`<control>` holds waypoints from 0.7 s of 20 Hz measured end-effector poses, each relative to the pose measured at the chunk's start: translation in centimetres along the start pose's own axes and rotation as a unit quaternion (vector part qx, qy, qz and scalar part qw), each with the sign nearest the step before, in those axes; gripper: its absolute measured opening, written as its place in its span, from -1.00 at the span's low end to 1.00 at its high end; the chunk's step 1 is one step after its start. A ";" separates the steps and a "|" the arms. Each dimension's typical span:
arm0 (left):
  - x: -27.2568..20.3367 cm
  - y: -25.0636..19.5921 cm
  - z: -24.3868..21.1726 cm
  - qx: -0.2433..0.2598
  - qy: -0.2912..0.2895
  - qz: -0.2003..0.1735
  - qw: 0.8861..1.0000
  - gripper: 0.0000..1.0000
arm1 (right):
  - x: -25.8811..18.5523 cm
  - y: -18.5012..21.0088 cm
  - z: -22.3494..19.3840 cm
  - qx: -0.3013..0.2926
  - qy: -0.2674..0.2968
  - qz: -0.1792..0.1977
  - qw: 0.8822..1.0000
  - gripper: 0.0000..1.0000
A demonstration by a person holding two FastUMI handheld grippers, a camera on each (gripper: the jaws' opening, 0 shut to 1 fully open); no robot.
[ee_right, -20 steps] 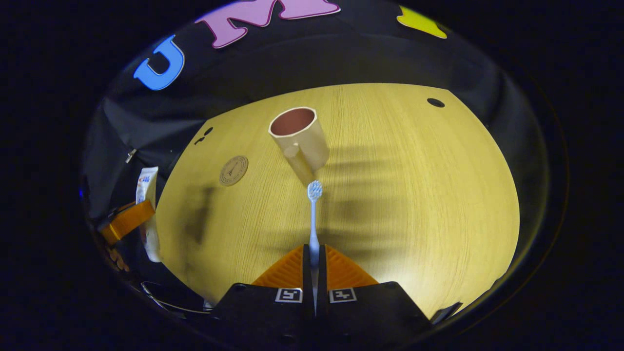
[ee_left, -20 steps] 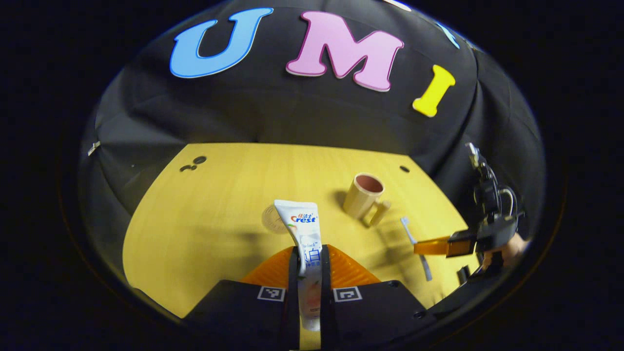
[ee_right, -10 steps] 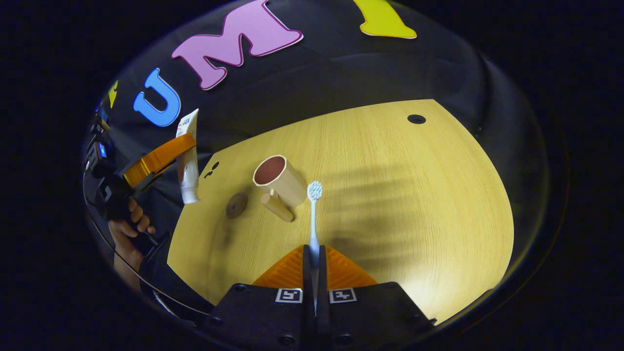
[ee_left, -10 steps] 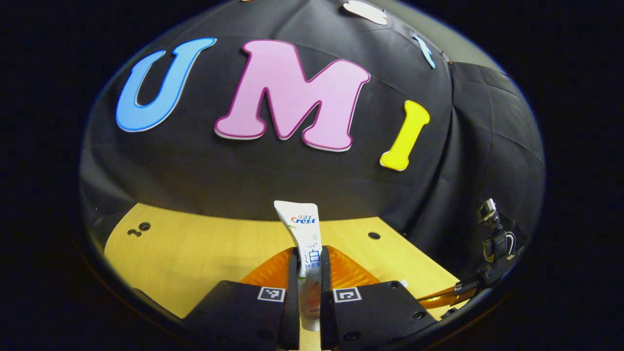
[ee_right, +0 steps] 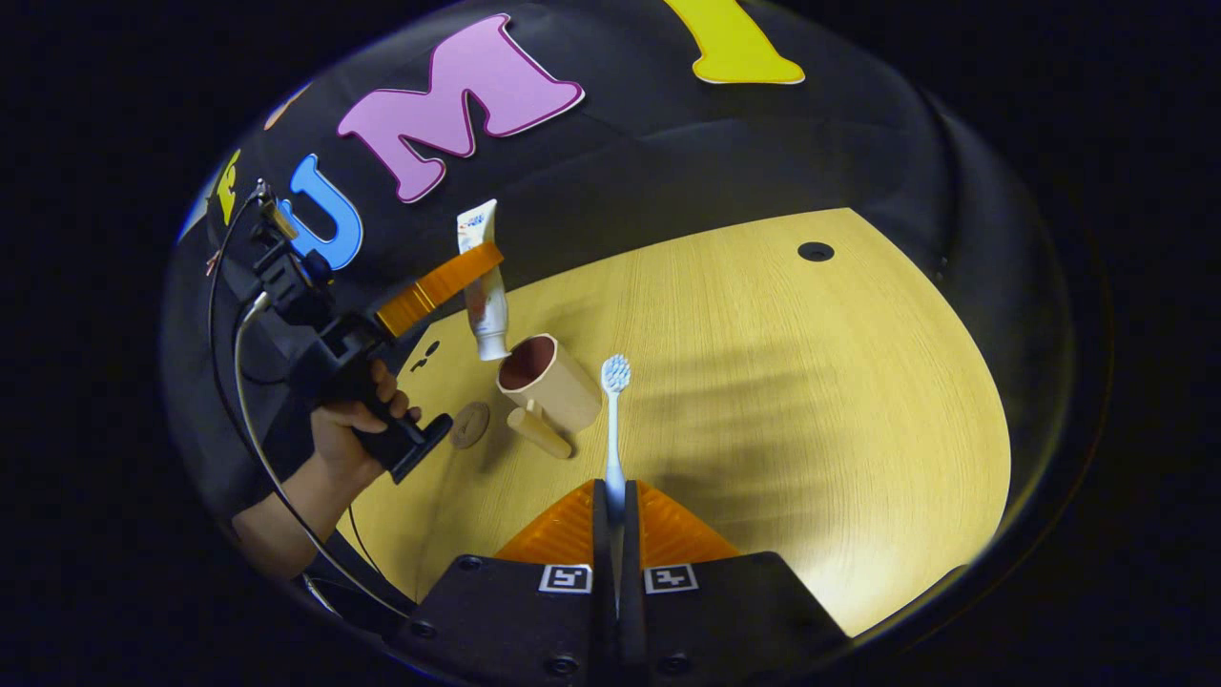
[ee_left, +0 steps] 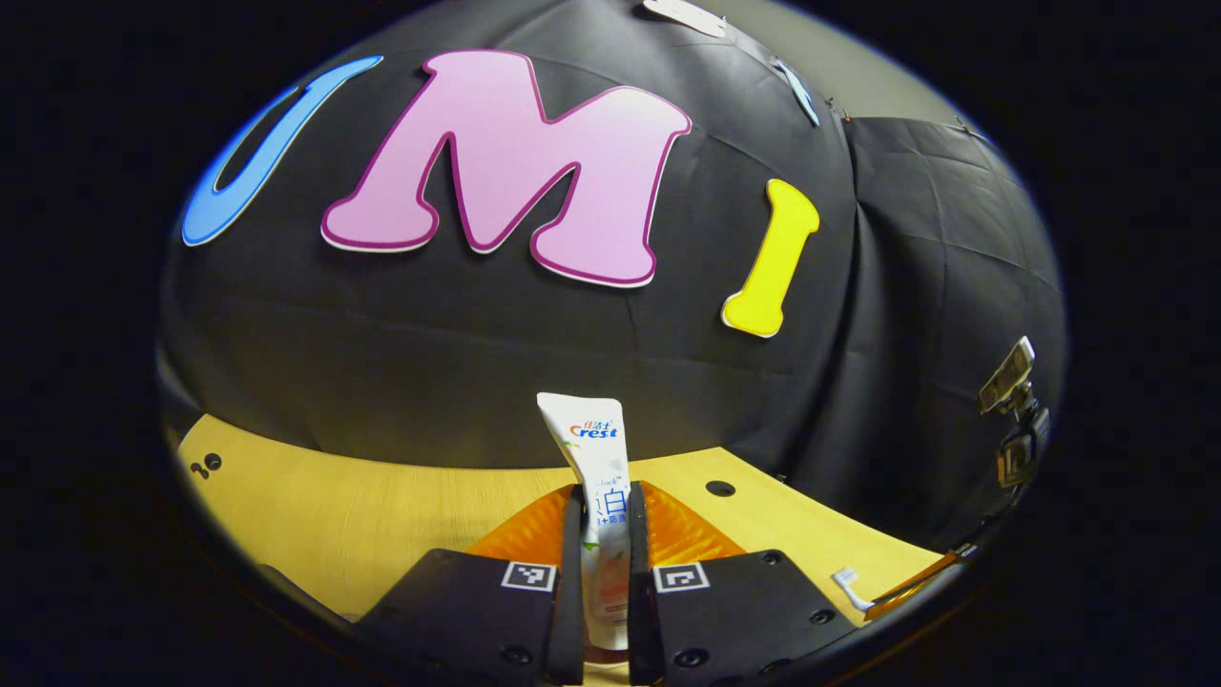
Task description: Put the toothbrush and toothpaste on the desktop into the cup, then pick up the cup and place it on the coaster on the desktop.
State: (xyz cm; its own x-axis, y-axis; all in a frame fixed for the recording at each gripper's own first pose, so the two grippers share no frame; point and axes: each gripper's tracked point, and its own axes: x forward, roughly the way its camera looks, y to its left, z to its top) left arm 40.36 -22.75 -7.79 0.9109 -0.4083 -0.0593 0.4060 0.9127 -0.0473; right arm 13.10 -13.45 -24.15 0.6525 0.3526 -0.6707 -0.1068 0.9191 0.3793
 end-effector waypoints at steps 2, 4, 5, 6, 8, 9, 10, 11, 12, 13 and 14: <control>0.9 0.6 -1.2 0.008 0.003 0.001 1.000 -0.54 | 0.3 0.1 0.1 0.002 -0.001 0.002 1.000 -0.90; 0.9 0.6 -2.4 0.019 0.001 -0.008 1.000 -0.53 | 0.8 -0.2 0.2 0.005 -0.004 0.003 1.000 -0.89; 0.8 0.5 -3.0 0.028 -0.001 -0.010 1.000 -0.52 | 1.1 -0.2 0.3 0.004 -0.005 0.002 1.000 -0.89; 0.9 0.4 -3.5 0.043 -0.004 -0.008 0.999 -0.50 | 1.2 -0.4 0.1 0.004 -0.006 0.001 1.000 -0.89; 1.2 0.7 -4.6 0.057 0.001 -0.001 0.998 -0.46 | 1.4 -0.5 -0.2 0.002 -0.007 0.002 1.000 -0.89; 1.1 0.9 -5.3 0.059 0.007 0.001 0.998 -0.46 | 1.4 -0.4 -0.1 0.000 -0.010 0.004 1.000 -0.89; 0.8 1.2 -5.8 0.059 0.013 0.005 0.998 -0.40 | 1.8 -0.2 0.0 -0.005 -0.013 0.005 1.000 -0.89; 0.1 1.4 -6.4 0.059 0.011 0.009 0.998 -0.39 | 1.9 0.0 0.2 -0.009 -0.017 0.006 1.000 -0.89; -0.5 1.7 -6.5 0.059 0.006 0.018 0.998 -0.22 | 2.2 0.2 0.5 -0.011 -0.023 0.008 1.000 -0.90; -1.5 1.8 -6.4 0.054 0.004 0.020 0.998 -0.29 | 2.3 0.4 0.9 -0.013 -0.031 0.008 0.999 -0.89; -1.7 1.9 -6.3 0.052 0.001 0.029 0.998 0.07 | 2.5 0.8 1.6 -0.012 -0.042 0.012 0.999 -0.89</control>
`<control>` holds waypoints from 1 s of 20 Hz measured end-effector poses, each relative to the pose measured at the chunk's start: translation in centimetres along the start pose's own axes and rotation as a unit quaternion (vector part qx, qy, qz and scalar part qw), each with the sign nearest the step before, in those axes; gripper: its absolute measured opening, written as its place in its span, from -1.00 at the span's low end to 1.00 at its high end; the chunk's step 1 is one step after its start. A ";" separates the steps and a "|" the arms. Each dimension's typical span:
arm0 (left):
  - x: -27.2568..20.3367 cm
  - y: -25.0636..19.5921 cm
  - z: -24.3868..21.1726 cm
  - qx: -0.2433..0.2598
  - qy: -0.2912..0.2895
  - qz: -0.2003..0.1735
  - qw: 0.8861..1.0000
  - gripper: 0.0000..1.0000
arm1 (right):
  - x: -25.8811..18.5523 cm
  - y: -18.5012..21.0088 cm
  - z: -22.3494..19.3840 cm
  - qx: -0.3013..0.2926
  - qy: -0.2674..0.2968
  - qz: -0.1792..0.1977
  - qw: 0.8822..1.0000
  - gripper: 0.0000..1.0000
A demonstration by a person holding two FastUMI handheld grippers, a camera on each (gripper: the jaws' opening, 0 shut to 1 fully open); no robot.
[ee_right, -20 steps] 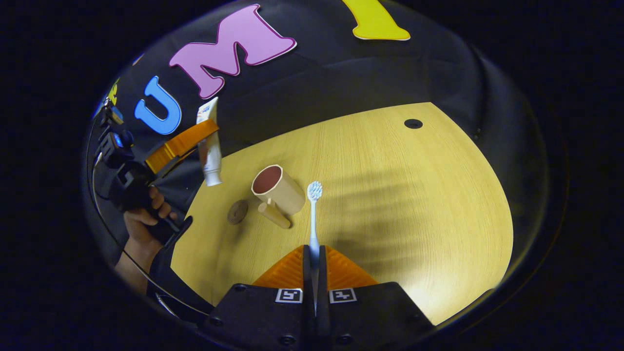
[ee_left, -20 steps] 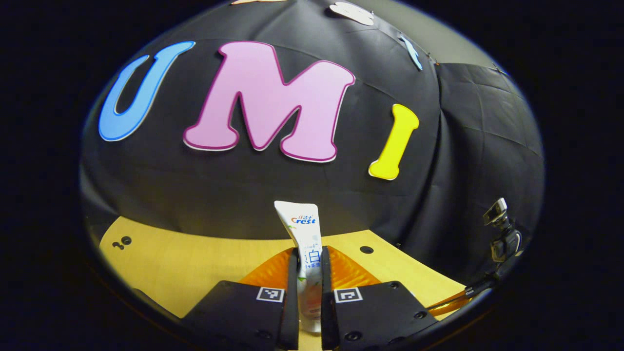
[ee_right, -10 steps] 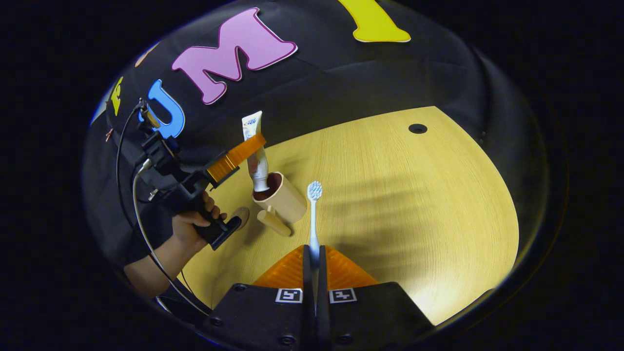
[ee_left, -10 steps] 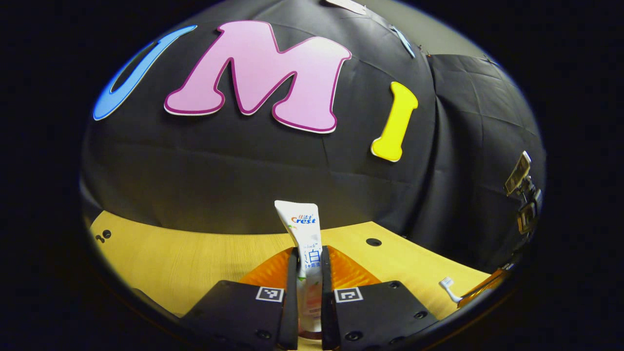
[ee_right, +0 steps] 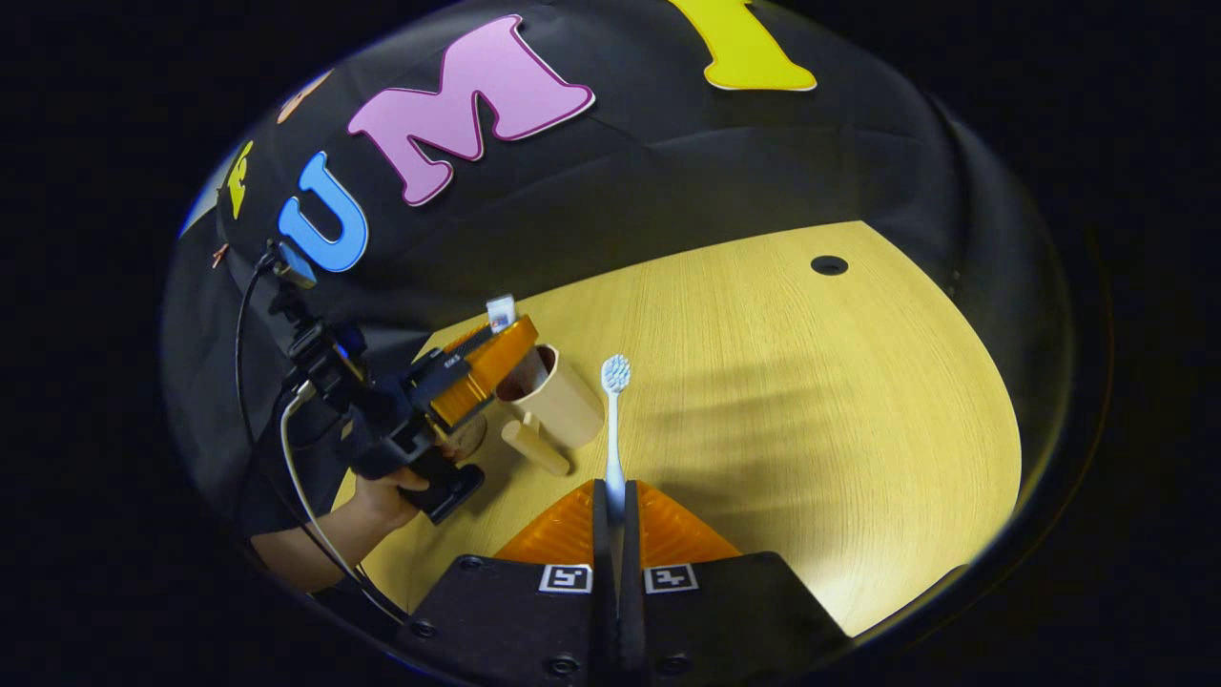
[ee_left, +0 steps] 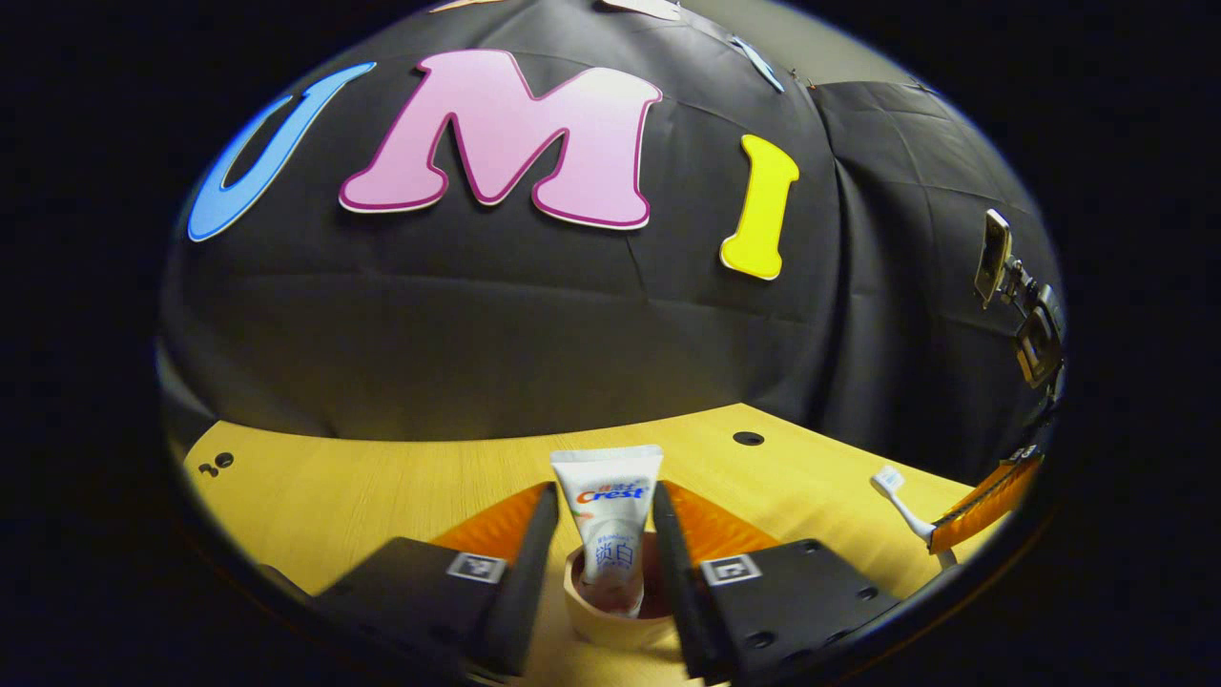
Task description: Put the toothbrush and toothpaste on the desktop into the cup, then pick up the cup and place it on the coaster on the desktop.
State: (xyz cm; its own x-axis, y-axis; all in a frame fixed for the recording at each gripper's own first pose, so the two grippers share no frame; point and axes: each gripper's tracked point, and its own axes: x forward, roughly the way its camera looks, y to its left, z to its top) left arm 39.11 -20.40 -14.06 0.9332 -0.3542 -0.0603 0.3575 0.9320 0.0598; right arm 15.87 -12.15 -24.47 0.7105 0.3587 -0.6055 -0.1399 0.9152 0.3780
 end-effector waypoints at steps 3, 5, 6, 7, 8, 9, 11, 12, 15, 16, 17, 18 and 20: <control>-3.2 0.8 1.2 -0.018 -0.010 0.026 0.999 0.99 | 1.0 1.2 2.8 -0.008 -0.044 0.009 0.999 -0.90; -5.9 0.6 2.0 -0.048 -0.014 0.029 0.998 1.00 | 1.8 2.3 4.9 -0.008 -0.071 0.019 0.997 -0.90; -7.2 0.3 2.1 -0.060 -0.015 0.031 0.998 0.99 | 2.4 3.0 6.0 -0.007 -0.083 0.026 0.996 -0.90; -8.7 0.3 2.2 -0.067 -0.016 0.038 0.997 0.99 | 2.9 3.6 7.0 -0.009 -0.094 0.033 0.995 -0.90; -10.0 0.4 2.2 -0.073 -0.015 0.045 0.996 0.94 | 3.2 4.1 8.2 -0.011 -0.107 0.037 0.994 -0.90; -11.4 0.3 1.9 -0.082 -0.010 0.048 0.995 0.95 | 3.6 4.7 9.3 -0.013 -0.123 0.042 0.991 -0.90; -14.4 0.1 0.7 -0.108 0.014 0.051 0.993 0.95 | 4.1 5.8 11.5 -0.016 -0.154 0.058 0.986 -0.90; -15.8 0.4 0.3 -0.118 0.025 0.058 0.991 0.95 | 4.4 6.2 12.2 -0.018 -0.165 0.065 0.984 -0.90; -20.2 0.7 -0.2 -0.149 0.042 0.066 0.986 0.95 | 5.7 7.2 13.8 -0.024 -0.194 0.078 0.978 -0.91; -21.4 1.0 -0.4 -0.153 0.050 0.068 0.985 0.94 | 6.3 7.4 14.0 -0.032 -0.202 0.076 0.976 -0.90; -22.1 1.1 -0.8 -0.151 0.063 0.070 0.984 0.94 | 6.9 7.5 14.0 -0.035 -0.207 0.079 0.975 -0.90; -22.9 1.5 -1.3 -0.144 0.078 0.073 0.984 0.94 | 7.6 7.9 13.9 -0.035 -0.209 0.084 0.974 -0.90; -24.0 2.8 -1.9 -0.126 0.103 0.086 0.983 0.95 | 8.9 8.4 13.8 -0.038 -0.217 0.091 0.971 -0.90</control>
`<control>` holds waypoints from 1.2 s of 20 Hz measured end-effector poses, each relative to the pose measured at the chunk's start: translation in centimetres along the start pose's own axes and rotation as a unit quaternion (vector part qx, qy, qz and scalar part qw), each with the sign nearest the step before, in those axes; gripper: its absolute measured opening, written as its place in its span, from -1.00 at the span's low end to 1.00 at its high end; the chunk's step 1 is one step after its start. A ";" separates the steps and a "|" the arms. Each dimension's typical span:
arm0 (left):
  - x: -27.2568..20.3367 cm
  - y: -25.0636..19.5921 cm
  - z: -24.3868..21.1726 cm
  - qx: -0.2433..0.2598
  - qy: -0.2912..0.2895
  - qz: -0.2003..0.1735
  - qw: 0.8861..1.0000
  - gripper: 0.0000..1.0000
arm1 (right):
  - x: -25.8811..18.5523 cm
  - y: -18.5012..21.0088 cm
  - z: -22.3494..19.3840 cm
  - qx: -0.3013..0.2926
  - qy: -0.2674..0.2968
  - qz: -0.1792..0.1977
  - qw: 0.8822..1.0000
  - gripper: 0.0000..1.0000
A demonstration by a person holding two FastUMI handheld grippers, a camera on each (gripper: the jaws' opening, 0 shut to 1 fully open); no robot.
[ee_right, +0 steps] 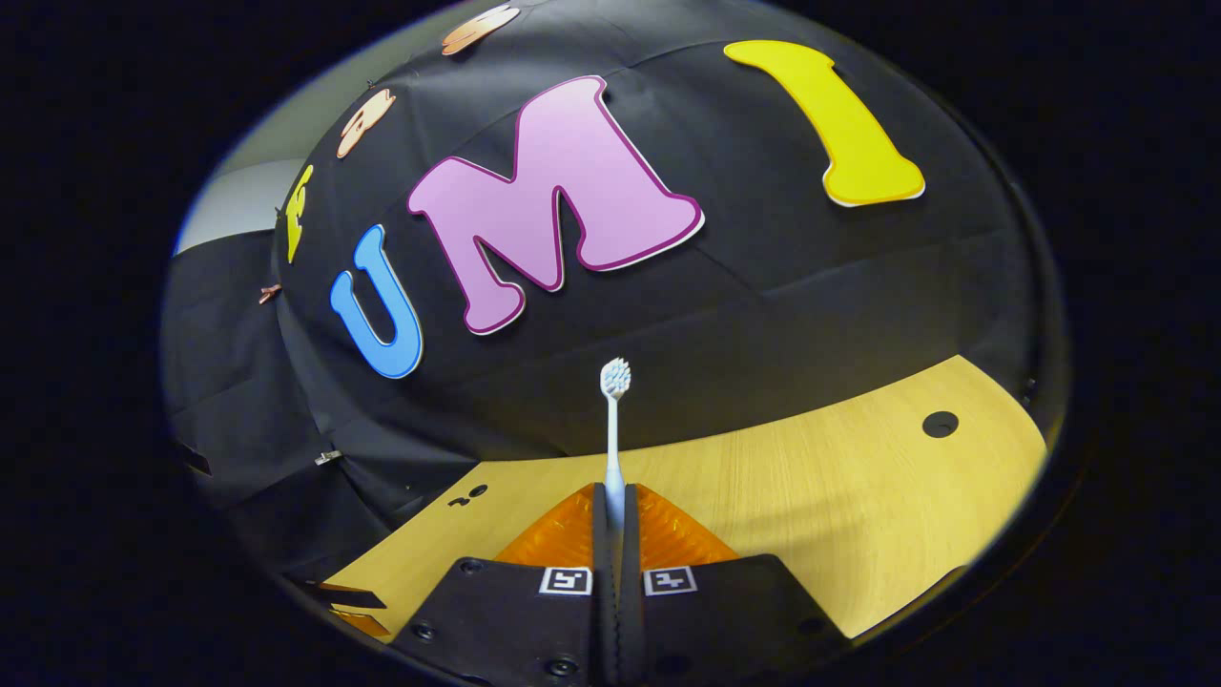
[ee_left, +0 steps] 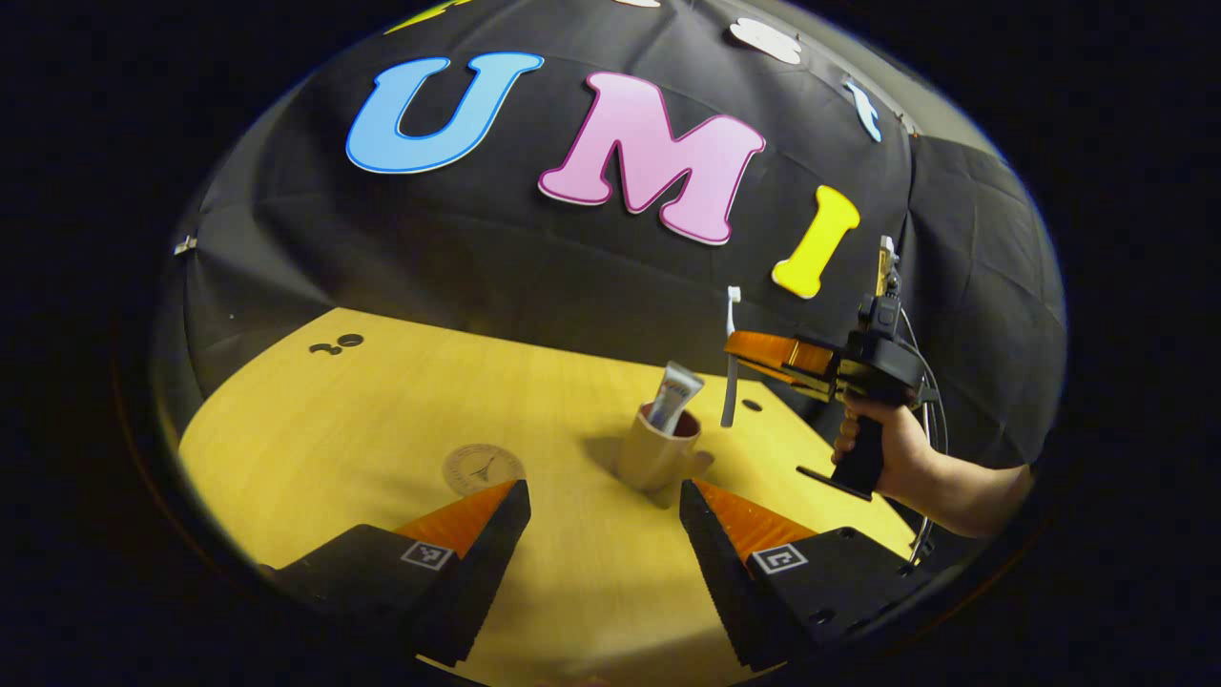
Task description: Put the toothbrush and toothpaste on the desktop into the cup, then pick up the cup and place it on the coaster on the desktop.
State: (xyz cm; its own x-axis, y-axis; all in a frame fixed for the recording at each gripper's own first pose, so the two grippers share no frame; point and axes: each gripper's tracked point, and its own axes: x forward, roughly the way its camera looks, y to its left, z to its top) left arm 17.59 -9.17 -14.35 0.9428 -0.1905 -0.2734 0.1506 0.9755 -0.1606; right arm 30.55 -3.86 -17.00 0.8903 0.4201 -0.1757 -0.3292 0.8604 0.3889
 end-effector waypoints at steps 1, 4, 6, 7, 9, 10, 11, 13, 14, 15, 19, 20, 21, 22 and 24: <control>-0.4 0.4 0.2 0.009 0.003 0.002 1.000 0.95 | 0.6 0.3 -0.1 -0.005 -0.007 0.005 1.000 -0.91; -0.9 1.5 0.9 0.017 0.006 0.007 1.000 0.95 | 2.0 0.8 -0.6 -0.026 -0.027 0.017 0.999 -0.90; -0.5 1.6 1.3 0.005 0.002 0.007 1.000 0.95 | 2.8 0.8 -1.5 -0.040 -0.031 0.022 0.998 -0.90; -0.2 1.5 1.4 -0.004 -0.002 0.005 1.000 0.94 | 3.0 0.7 -1.8 -0.042 -0.032 0.021 0.998 -0.90; 0.4 0.9 1.4 -0.020 -0.007 -0.004 1.000 0.95 | 3.1 0.3 -3.0 -0.037 -0.031 0.022 0.999 -0.91; 0.6 0.7 1.3 -0.027 -0.008 -0.008 1.000 0.95 | 3.1 0.2 -3.4 -0.035 -0.032 0.022 0.999 -0.89; 0.9 0.4 1.0 -0.033 -0.008 -0.014 0.999 0.95 | 3.1 0.1 -3.9 -0.036 -0.032 0.024 0.999 -0.78; 1.4 0.1 0.5 -0.041 -0.008 -0.019 0.999 0.95 | 2.8 -0.2 -4.8 -0.046 -0.031 0.022 0.998 -0.84; 1.7 0.1 0.1 -0.044 -0.005 -0.020 0.999 0.95 | 2.5 -0.1 -5.1 -0.049 -0.033 0.024 0.998 -0.84; 1.8 0.0 -0.5 -0.047 -0.001 -0.020 0.999 0.95 | 2.0 -0.3 -5.2 -0.050 -0.032 0.021 0.998 -0.80; 2.1 -0.7 -2.0 -0.066 0.017 -0.024 0.997 0.95 | 0.8 -1.0 -4.9 -0.047 -0.040 0.010 0.998 -0.14; 2.2 -0.9 -2.1 -0.065 0.019 -0.026 0.997 0.95 | 0.4 -0.9 -4.5 -0.041 -0.041 0.012 0.998 -0.07; 2.2 -1.1 -2.3 -0.063 0.020 -0.026 0.997 0.96 | 0.3 -1.0 -4.5 -0.037 -0.041 0.011 0.998 0.21; 2.1 -1.3 -2.2 -0.060 0.023 -0.026 0.998 0.94 | -0.5 -1.0 -3.7 -0.032 -0.041 0.008 0.999 0.53; 1.9 -1.7 -2.0 -0.057 0.024 -0.027 0.998 0.95 | -1.5 -0.8 -2.7 -0.039 -0.047 0.006 0.998 0.61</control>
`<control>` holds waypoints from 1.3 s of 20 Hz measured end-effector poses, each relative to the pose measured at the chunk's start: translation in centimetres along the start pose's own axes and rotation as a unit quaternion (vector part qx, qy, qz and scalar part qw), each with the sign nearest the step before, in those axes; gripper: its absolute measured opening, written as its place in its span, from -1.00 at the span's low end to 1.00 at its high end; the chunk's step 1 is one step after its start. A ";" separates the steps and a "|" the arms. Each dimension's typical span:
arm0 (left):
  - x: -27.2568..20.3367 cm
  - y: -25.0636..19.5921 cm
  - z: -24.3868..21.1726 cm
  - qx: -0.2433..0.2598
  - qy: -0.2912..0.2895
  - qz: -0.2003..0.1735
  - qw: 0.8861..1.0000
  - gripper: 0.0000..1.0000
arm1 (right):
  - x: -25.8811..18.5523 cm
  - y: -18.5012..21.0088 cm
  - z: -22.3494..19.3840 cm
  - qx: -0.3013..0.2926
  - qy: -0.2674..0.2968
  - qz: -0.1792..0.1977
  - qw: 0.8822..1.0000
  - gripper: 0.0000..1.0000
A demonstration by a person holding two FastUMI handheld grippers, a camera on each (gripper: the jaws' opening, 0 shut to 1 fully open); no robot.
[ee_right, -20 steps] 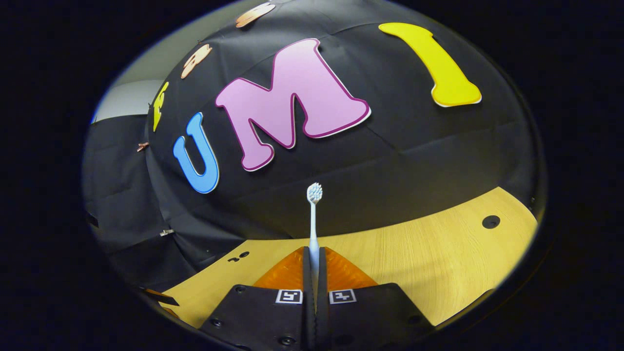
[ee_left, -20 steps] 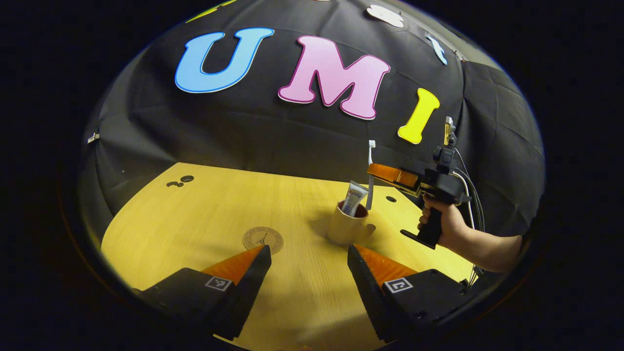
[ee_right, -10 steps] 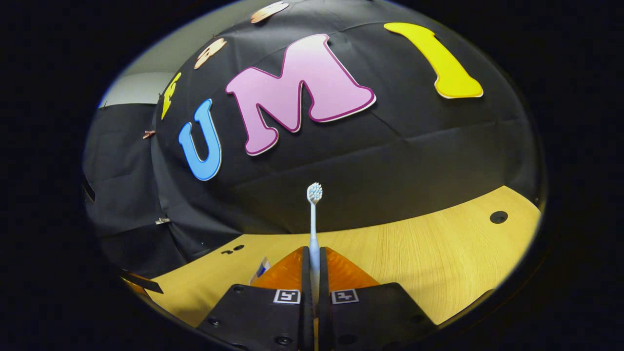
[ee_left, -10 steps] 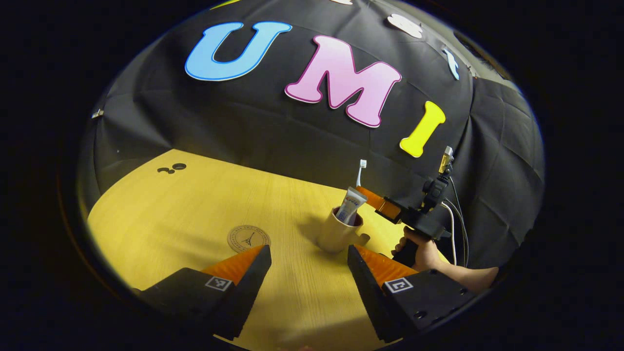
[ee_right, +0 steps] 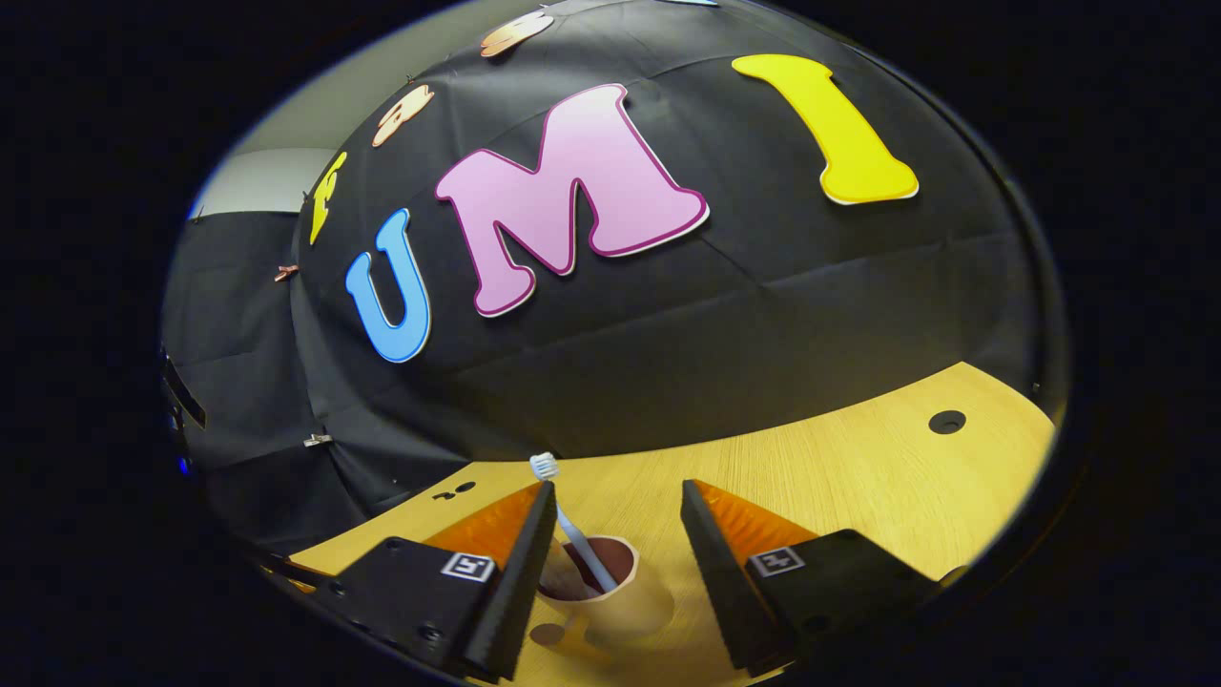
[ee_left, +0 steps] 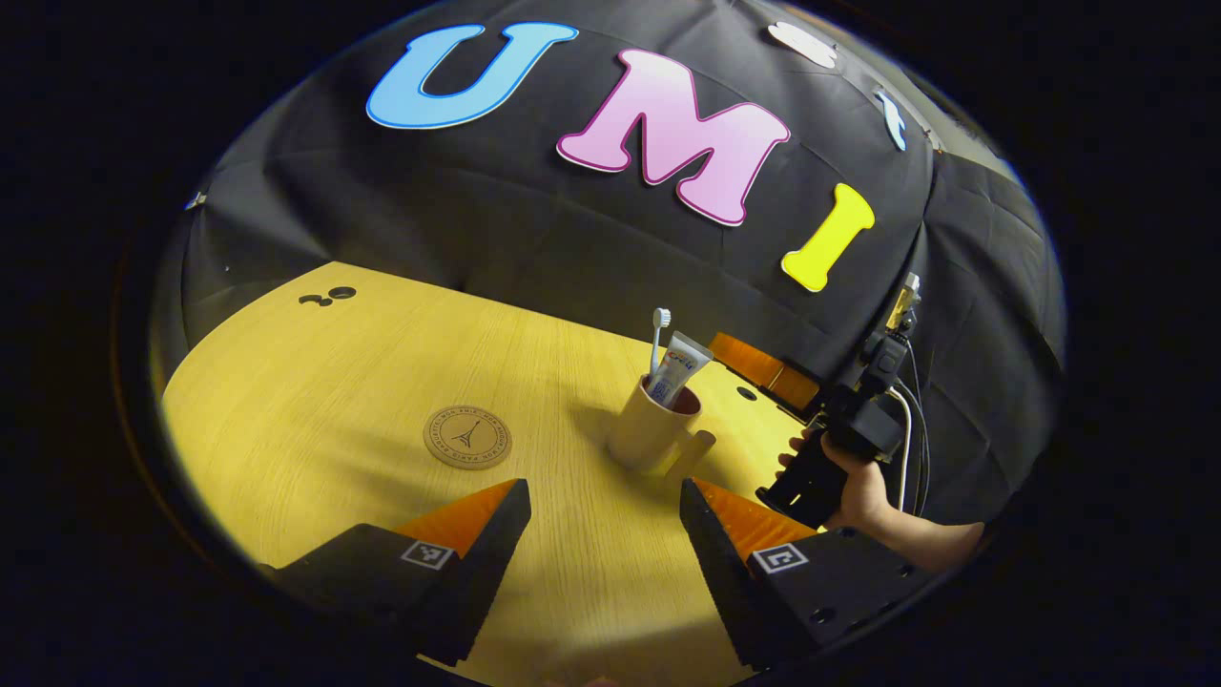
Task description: Put the toothbrush and toothpaste on the desktop into the cup, then pick up the cup and place it on the coaster on the desktop.
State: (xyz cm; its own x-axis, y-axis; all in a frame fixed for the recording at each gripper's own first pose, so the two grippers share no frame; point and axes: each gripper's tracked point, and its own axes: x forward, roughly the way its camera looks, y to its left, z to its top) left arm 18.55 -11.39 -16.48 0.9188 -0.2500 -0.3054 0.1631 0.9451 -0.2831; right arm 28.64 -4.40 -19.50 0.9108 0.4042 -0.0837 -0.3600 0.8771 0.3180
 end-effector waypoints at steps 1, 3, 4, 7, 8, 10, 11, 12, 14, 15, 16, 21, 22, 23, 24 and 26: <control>-0.2 -0.2 0.1 0.000 0.000 0.000 1.000 0.95 | -0.3 -0.1 0.6 -0.011 -0.003 -0.004 1.000 1.00; -0.7 -0.4 0.4 0.000 0.002 0.004 1.000 0.94 | -1.2 -0.4 1.7 -0.036 -0.001 -0.029 0.999 0.94; -0.9 -0.4 0.6 0.000 0.002 0.007 1.000 0.94 | -1.5 -0.4 2.0 -0.047 0.003 -0.041 0.998 0.94; -2.1 -0.2 0.9 0.003 0.006 0.019 1.000 0.96 | -2.4 -1.3 2.0 -0.059 0.055 -0.093 0.992 0.94; -2.6 -0.1 0.9 0.004 0.008 0.025 1.000 0.95 | -2.4 -1.1 1.6 -0.058 0.077 -0.097 0.991 0.95; -3.7 0.0 1.1 0.005 0.009 0.034 0.999 0.95 | -2.7 -0.1 2.1 -0.054 0.096 -0.092 0.990 0.95; -4.3 0.0 1.2 0.006 0.010 0.037 0.999 0.95 | -2.7 0.3 2.5 -0.055 0.100 -0.091 0.989 0.96; -4.9 0.1 1.3 0.009 0.011 0.042 0.999 0.95 | -2.8 0.7 2.7 -0.062 0.108 -0.090 0.988 0.96; -6.0 0.3 1.2 0.013 0.015 0.051 0.998 0.95 | -2.9 1.3 3.0 -0.075 0.128 -0.092 0.985 0.95; -6.7 0.3 1.1 0.013 0.017 0.054 0.998 0.95 | -3.0 1.7 3.0 -0.076 0.139 -0.089 0.983 0.95; -7.1 0.4 1.1 0.014 0.017 0.058 0.998 0.94 | -3.0 2.1 2.9 -0.076 0.151 -0.088 0.982 0.96; -9.8 1.2 1.1 0.027 0.013 0.082 0.996 0.95 | -3.2 3.1 1.3 -0.063 0.225 -0.092 0.968 0.96; -10.3 1.5 1.2 0.028 0.011 0.086 0.996 0.95 | -3.3 3.2 0.6 -0.058 0.244 -0.094 0.963 0.96; -10.7 1.7 1.2 0.027 0.010 0.089 0.996 0.94 | -3.4 3.2 -0.1 -0.055 0.267 -0.098 0.957 0.96; -11.0 2.1 1.1 0.026 0.010 0.093 0.995 0.95 | -3.3 3.3 -0.9 -0.057 0.284 -0.102 0.952 0.96; -11.8 2.9 0.7 0.013 0.013 0.102 0.995 0.95 | -3.1 3.2 -2.0 -0.060 0.315 -0.113 0.940 0.97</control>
State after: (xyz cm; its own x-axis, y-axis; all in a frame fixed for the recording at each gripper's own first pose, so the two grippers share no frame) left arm 8.45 -5.57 -13.10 0.9238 -0.0584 -0.3783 -0.0157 0.9817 -0.1898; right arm 24.24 -2.32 -20.09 0.6797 0.2451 -0.6913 -0.2271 0.9665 0.1193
